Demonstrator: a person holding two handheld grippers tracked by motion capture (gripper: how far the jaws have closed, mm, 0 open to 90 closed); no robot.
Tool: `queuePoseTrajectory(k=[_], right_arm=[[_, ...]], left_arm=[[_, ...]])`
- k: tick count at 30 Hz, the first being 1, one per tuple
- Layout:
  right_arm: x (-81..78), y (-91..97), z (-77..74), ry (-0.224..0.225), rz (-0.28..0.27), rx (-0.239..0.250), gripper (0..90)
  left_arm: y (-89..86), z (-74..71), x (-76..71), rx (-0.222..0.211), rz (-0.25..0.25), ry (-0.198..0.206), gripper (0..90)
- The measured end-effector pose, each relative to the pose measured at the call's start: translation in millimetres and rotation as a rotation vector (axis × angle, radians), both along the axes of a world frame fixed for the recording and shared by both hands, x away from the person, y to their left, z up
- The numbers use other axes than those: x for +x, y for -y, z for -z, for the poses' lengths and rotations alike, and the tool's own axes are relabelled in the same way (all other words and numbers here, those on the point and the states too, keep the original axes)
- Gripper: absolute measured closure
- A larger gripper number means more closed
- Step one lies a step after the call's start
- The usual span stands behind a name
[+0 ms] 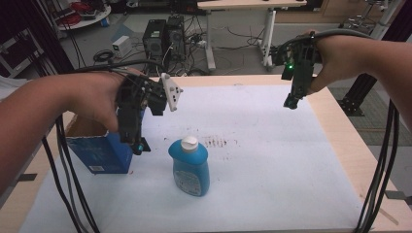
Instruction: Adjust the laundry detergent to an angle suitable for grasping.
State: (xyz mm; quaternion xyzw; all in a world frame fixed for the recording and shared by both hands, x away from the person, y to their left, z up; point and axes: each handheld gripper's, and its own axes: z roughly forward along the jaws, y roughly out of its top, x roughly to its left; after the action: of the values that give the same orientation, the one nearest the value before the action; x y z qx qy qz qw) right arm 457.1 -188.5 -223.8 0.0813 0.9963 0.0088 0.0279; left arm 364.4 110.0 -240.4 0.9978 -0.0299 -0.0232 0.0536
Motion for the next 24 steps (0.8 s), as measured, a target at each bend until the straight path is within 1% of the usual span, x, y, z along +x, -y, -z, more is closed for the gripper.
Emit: queuePoseTrajectory(k=[2,3,9,11,12,14,16,17,20,22,24], right_arm=[[-2.1,-2.3,-0.2,-0.002,-0.009,0.001,2.5],[-3.1,-3.3,-0.5,0.0,-0.014,-0.003,2.5],[-9.8,-9.5,-2.3,0.007,-0.047,-0.003,2.5],[-11.8,-11.3,-3.3,0.009,-0.049,-0.005,2.5],[-12.0,-12.0,-3.2,0.009,-0.063,-0.001,2.5],[-14.1,-13.1,-3.5,0.012,-0.058,-0.005,2.5],[-16.0,-13.8,-3.9,0.012,-0.065,-0.006,2.5],[-16.8,-13.9,-4.2,0.011,-0.065,-0.006,2.5],[-19.9,-14.0,-5.6,0.014,-0.072,-0.002,2.5],[-22.5,-13.7,-7.0,0.019,-0.076,0.004,2.5],[-24.9,-13.1,-8.5,0.021,-0.077,0.005,2.5]], left_arm=[[-2.3,-0.8,1.3,0.016,-0.015,0.009,1.6],[-3.0,-1.0,1.7,0.019,-0.019,0.006,1.6],[-5.3,-4.2,2.9,0.027,-0.034,0.021,1.7],[-5.0,-4.3,3.9,0.034,-0.044,0.011,1.7],[-4.8,-4.3,3.7,0.037,-0.046,0.016,1.7],[-4.5,-4.6,4.4,0.041,-0.049,0.016,1.7],[-4.0,-5.3,4.9,0.045,-0.056,0.02,1.7],[-3.6,-5.9,5.6,0.056,-0.068,0.01,1.7],[-2.5,-7.9,6.7,0.079,-0.083,0.015,1.7],[-2.2,-9.7,6.3,0.081,-0.095,0.01,1.7],[-2.1,-11.4,5.9,0.092,-0.103,0.014,1.7]])
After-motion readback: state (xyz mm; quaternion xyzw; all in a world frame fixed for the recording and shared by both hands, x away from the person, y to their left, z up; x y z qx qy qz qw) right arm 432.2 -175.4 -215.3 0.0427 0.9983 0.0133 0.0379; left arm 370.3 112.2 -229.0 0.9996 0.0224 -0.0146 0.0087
